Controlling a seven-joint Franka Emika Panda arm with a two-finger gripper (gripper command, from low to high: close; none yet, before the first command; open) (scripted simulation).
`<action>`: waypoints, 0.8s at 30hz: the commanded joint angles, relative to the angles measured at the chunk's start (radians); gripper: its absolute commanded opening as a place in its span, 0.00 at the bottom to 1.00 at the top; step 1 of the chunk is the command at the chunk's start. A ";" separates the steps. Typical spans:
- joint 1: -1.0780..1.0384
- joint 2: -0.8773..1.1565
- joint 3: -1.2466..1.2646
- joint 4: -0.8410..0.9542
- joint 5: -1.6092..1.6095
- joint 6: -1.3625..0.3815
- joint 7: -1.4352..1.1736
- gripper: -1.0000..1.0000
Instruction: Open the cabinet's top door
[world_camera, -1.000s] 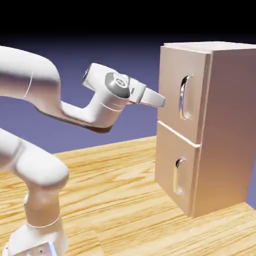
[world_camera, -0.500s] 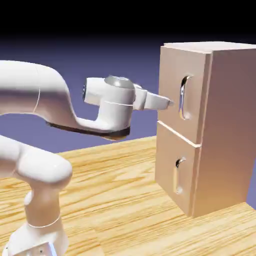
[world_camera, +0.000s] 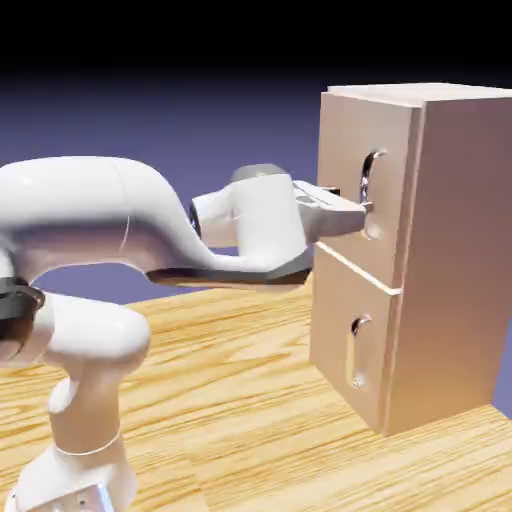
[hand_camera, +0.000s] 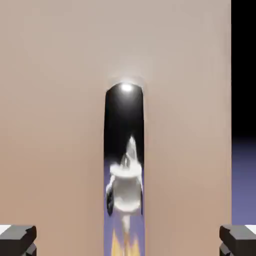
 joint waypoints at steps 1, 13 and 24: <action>0.023 0.013 -0.015 0.017 -0.007 -0.005 0.006 1.00; -0.303 0.056 0.342 -0.182 0.274 -0.192 0.017 0.00; -0.441 -0.007 0.705 -0.337 0.717 -0.480 -0.092 0.00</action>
